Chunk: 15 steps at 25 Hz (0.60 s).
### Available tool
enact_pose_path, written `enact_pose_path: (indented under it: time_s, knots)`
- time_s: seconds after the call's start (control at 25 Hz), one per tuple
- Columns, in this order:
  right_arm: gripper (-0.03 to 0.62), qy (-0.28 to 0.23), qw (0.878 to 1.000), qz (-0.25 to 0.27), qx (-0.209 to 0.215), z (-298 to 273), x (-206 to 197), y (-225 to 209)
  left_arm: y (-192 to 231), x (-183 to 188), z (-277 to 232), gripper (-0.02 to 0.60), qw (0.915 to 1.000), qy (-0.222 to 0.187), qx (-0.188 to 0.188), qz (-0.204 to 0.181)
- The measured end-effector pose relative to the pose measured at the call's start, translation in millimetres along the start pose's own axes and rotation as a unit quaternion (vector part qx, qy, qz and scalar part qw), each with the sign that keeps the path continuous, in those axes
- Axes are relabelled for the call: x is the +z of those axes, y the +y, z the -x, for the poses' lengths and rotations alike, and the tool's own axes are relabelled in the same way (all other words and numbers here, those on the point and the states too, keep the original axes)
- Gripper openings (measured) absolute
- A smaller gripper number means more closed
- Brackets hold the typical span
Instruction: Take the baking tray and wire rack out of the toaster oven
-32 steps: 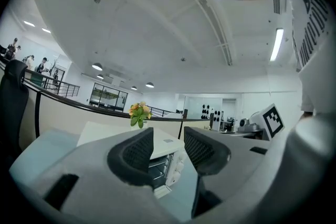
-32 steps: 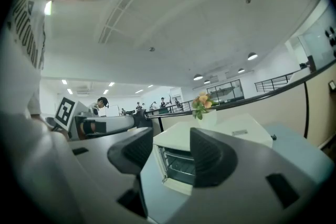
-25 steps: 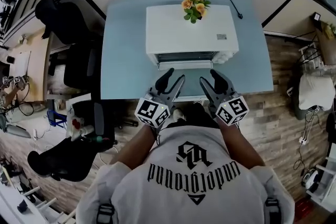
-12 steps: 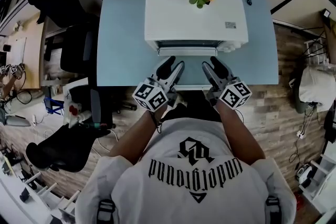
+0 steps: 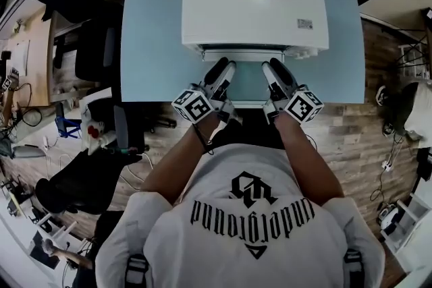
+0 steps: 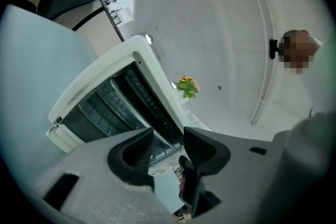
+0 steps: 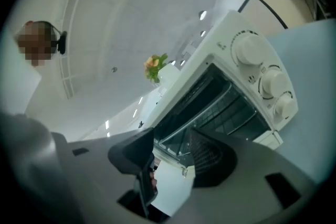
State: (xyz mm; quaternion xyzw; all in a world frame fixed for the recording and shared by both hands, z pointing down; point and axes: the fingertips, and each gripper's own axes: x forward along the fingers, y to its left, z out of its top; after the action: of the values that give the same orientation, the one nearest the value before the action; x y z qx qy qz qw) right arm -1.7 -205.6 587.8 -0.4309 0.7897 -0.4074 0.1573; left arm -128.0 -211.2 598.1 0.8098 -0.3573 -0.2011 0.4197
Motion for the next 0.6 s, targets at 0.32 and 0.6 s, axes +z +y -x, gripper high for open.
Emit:
enact_pose_path:
  time_s: [0.32, 0.6]
  knots:
    - [0.212, -0.031, 0.996, -0.085, -0.008, -22, 3, -37, 35, -2, -29, 0.189, 0.9966, -0.033, 0.031, 0.069]
    - [0.21, -0.061, 0.99, -0.125, 0.018, -49, 15, -42, 50, 5, -55, 0.189, 0.992, -0.062, 0.043, 0.101]
